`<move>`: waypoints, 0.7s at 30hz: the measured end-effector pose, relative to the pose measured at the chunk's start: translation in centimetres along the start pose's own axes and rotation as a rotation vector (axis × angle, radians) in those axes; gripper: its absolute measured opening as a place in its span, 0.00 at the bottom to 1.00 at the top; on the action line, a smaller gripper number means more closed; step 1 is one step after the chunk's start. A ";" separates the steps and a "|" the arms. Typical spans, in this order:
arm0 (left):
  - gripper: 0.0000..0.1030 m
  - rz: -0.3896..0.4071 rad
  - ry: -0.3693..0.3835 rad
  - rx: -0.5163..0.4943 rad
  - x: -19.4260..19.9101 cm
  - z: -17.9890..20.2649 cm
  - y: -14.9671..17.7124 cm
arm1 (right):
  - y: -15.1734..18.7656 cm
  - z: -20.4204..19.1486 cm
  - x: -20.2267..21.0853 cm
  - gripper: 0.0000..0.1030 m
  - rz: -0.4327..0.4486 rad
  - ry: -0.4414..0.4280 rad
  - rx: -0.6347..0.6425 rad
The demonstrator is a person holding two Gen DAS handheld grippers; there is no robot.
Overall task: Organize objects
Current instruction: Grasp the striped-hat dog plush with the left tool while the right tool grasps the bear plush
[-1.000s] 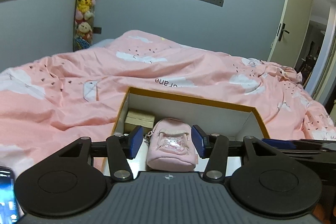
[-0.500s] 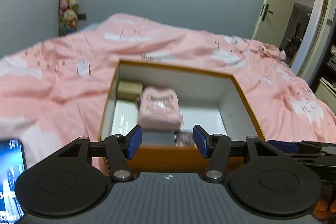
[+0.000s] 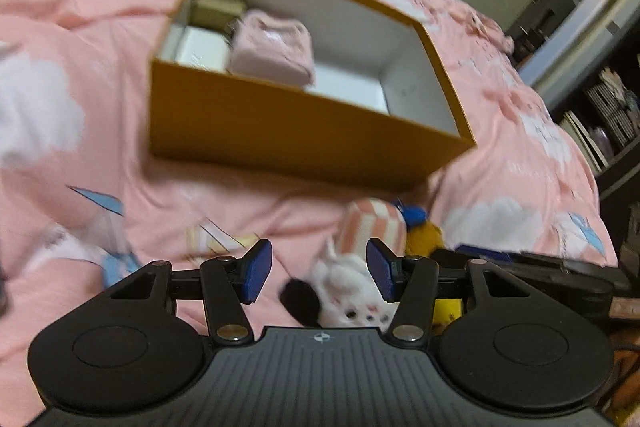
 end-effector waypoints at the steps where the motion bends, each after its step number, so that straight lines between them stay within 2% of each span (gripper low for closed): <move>1: 0.60 -0.015 0.008 -0.010 -0.3 0.3 0.2 | 0.1 0.1 -0.1 0.44 -0.004 0.003 -0.004; 5: 0.61 -0.048 0.043 -0.070 -1.7 1.7 0.7 | 0.6 0.4 -0.3 0.44 -0.016 0.007 -0.014; 9: 0.61 -0.093 0.040 -0.109 -3.5 2.0 1.3 | 0.8 1.2 -0.5 0.45 -0.036 0.022 -0.043; 16: 0.69 -0.110 0.064 -0.133 -5.3 2.4 1.6 | 0.5 1.9 -0.9 0.45 -0.043 -0.002 -0.071; 21: 0.75 -0.151 0.117 -0.095 -6.9 2.6 1.7 | -0.4 2.4 -1.2 0.45 -0.043 -0.022 -0.088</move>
Point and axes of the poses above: each gripper's, at about its wrist camera, not at the fingertips, and x roughly against the way its jaws point, z to its right, y to its underside, the point moved 6 cm from there along -x, roughly the way its jaws point, and after that the axes turned 7 degrees about z, right-handed, at the moved point
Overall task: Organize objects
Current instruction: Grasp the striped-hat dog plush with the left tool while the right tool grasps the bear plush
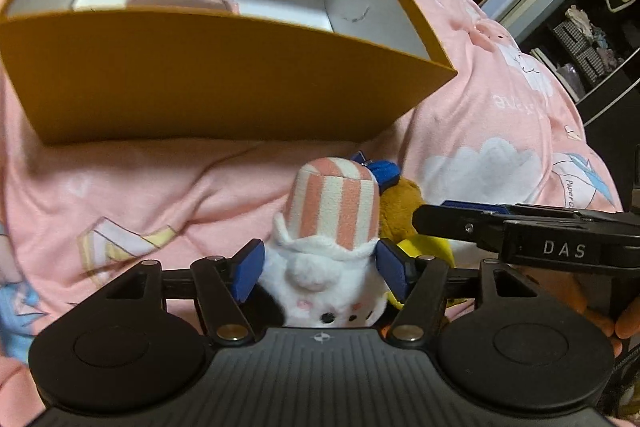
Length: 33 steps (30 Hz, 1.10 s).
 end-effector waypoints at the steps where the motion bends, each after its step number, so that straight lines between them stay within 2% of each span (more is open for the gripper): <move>1: 0.77 -0.008 0.000 0.005 -0.4 -0.1 0.0 | -0.1 0.2 -0.1 0.45 -0.007 -0.002 -0.007; 6: 0.75 -0.027 0.009 0.026 -1.3 -0.5 0.0 | 0.2 0.3 -1.1 0.45 -0.050 -0.036 -0.039; 11: 0.65 0.004 -0.016 0.004 0.0 -0.1 -0.3 | 0.1 0.1 -1.6 0.47 -0.068 -0.041 -0.026; 16: 0.65 0.079 -0.092 0.022 3.1 -1.4 -1.0 | -1.2 0.2 -1.3 0.50 -0.071 -0.050 0.012; 19: 0.65 0.105 -0.109 0.073 4.3 -2.6 -1.4 | -1.6 0.0 -2.0 0.53 -0.126 -0.076 0.041; 22: 0.65 0.128 -0.136 0.083 4.6 -2.8 -1.6 | -1.4 -0.1 -3.3 0.55 -0.174 -0.078 0.050; 28: 0.65 0.144 -0.139 0.094 5.3 -3.2 -1.6 | 0.3 0.5 -4.6 0.56 -0.234 -0.067 0.012; 33: 0.65 0.146 -0.132 0.090 5.5 -3.1 -1.4 | 0.5 0.5 -4.0 0.50 -0.202 -0.064 0.002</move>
Point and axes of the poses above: each gripper's, at about its wrist camera, not at the fingertips, and x roughly against the way its jaws point, z to its right, y to its underside, the point moved 6 cm from there along -x, roughly the way its jaws point, and after that the axes turned 7 degrees about z, right-handed, at the moved point
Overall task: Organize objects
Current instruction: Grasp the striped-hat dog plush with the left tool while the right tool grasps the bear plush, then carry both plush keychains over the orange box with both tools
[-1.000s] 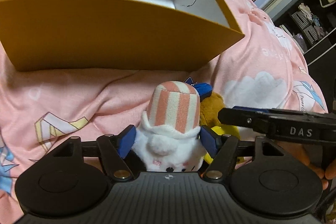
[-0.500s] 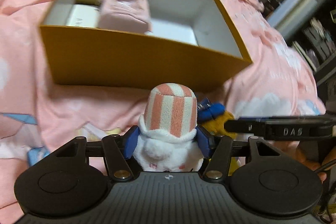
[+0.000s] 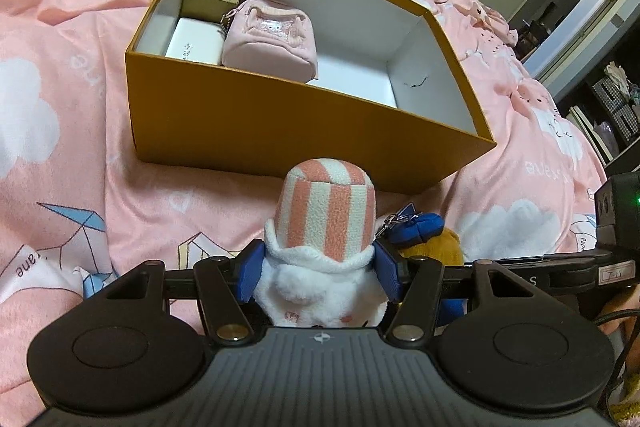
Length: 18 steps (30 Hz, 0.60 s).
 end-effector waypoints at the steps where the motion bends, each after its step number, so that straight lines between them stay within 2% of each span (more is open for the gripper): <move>1: 0.65 0.004 0.001 -0.003 0.1 0.1 0.0 | 0.0 -0.2 0.3 0.49 0.007 0.004 0.015; 10: 0.65 0.049 0.014 -0.045 1.4 1.2 -0.4 | -1.5 -3.3 4.7 0.47 0.166 0.050 0.196; 18: 0.65 0.100 0.036 -0.071 3.2 2.5 -2.1 | -3.7 -5.2 9.2 0.46 0.300 0.035 0.259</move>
Point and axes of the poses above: each gripper's, at about its wrist camera, not at the fingertips, and x roughly against the way its jaws point, z to its right, y to its underside, the point moved 6 cm from there along -x, roughly the way its jaws point, and after that the axes turned 7 degrees about z, right-handed, at the moved point
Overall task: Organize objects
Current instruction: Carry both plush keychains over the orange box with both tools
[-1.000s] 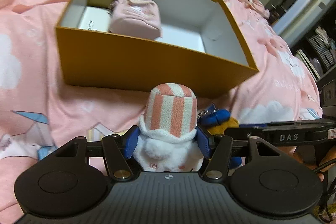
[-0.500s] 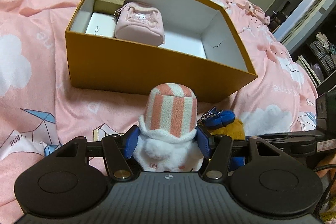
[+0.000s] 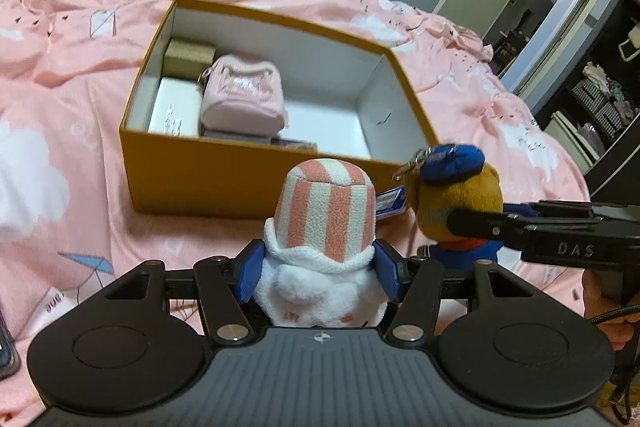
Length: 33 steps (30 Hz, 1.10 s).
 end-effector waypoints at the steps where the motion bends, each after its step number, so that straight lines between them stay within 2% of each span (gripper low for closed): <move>1: 0.65 0.007 0.008 -0.001 0.2 0.2 -0.4 | -0.5 0.0 0.6 0.46 0.015 -0.009 -0.004; 11: 0.65 0.104 0.088 0.019 2.2 1.2 -6.6 | -6.6 0.2 2.6 0.46 0.139 -0.115 -0.103; 17: 0.65 0.145 0.104 -0.002 1.6 1.4 -11.3 | -10.1 0.8 2.2 0.46 0.204 -0.113 -0.106; 21: 0.65 0.112 0.118 -0.014 -1.6 1.5 -13.3 | -11.7 2.2 0.0 0.46 0.190 -0.118 -0.179; 23: 0.65 0.069 0.106 -0.032 -4.0 1.7 -13.7 | -12.2 3.1 -1.6 0.46 0.169 -0.104 -0.211; 27: 0.65 -0.033 0.078 -0.057 -9.3 1.5 -13.6 | -12.6 4.6 -5.4 0.46 0.113 -0.069 -0.250; 33: 0.65 -0.119 0.049 -0.061 -14.7 0.6 -12.8 | -12.1 6.2 -10.5 0.46 0.005 -0.024 -0.298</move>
Point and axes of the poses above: each gripper's, at about its wrist camera, not at the fingertips, and x roughly against the way its jaws point, z to its right, y to its underside, the point moved 6 cm from there along -x, roughly the way its jaws point, and after that the axes turned 7 degrees about z, right-handed, at the moved point
